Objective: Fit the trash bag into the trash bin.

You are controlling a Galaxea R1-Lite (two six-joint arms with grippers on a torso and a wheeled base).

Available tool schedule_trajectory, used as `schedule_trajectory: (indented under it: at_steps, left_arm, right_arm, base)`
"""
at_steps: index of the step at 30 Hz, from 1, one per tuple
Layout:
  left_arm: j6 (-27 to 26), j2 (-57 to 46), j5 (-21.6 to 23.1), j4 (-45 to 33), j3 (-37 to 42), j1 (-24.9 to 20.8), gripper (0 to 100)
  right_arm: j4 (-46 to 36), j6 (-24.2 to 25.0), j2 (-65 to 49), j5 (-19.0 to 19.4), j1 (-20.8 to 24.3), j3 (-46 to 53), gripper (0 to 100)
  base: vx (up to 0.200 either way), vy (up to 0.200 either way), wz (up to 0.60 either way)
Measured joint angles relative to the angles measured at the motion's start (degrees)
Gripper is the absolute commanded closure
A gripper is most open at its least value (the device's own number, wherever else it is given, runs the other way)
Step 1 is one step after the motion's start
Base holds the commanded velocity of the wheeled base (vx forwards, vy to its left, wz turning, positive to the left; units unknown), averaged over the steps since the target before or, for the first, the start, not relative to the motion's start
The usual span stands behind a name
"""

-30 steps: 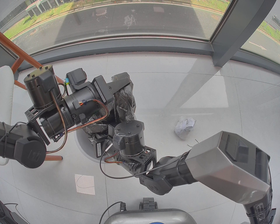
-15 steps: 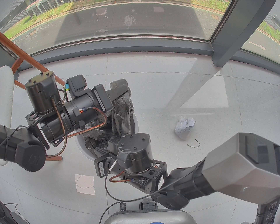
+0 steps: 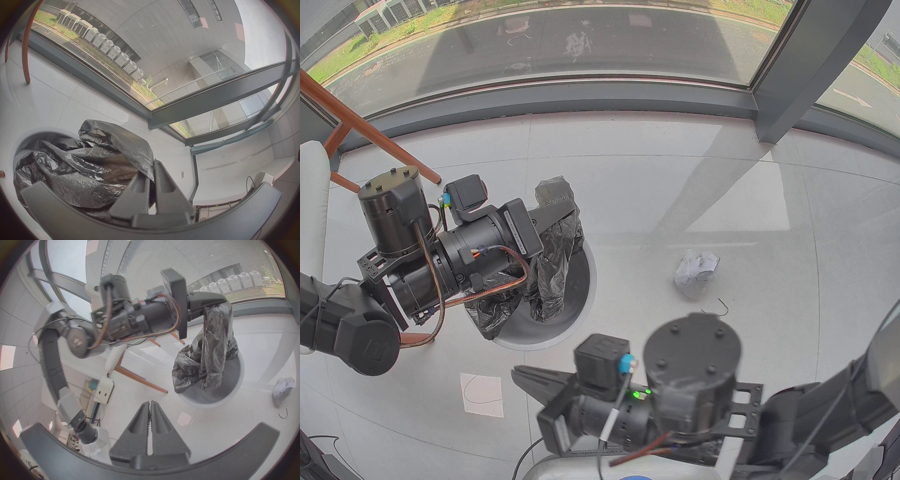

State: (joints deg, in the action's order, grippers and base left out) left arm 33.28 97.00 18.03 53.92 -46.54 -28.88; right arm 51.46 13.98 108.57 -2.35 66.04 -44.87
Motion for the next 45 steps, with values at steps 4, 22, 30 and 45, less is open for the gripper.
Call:
schedule_trajectory:
  at_steps: [4, 22, 30, 45]
  left_arm:
    - [2.88, 0.21, 0.04, 2.49, 0.18, -0.46, 100]
    - [8.62, -2.44, 2.60, 17.57, 22.27, 0.90, 100]
    - [11.82, -8.23, 11.69, 18.01, 27.28, 8.24, 100]
    - [2.49, -17.18, 21.76, 1.87, 26.01, 20.24, 100]
  right_arm:
    - [1.08, 0.13, -6.06, 1.07, 0.56, 7.51, 100]
    - [-8.16, 6.86, -14.30, 1.67, -7.46, 6.64, 100]
    - [-24.80, 13.35, -12.73, 2.84, -7.63, -6.31, 100]
    - [-34.77, 14.46, -8.29, 5.94, -8.00, -19.21, 100]
  base:
    - [0.000, 0.000, 0.00]
    - [0.000, 0.000, 0.00]
    - [0.000, 0.000, 0.00]
    - [0.000, 0.000, 0.00]
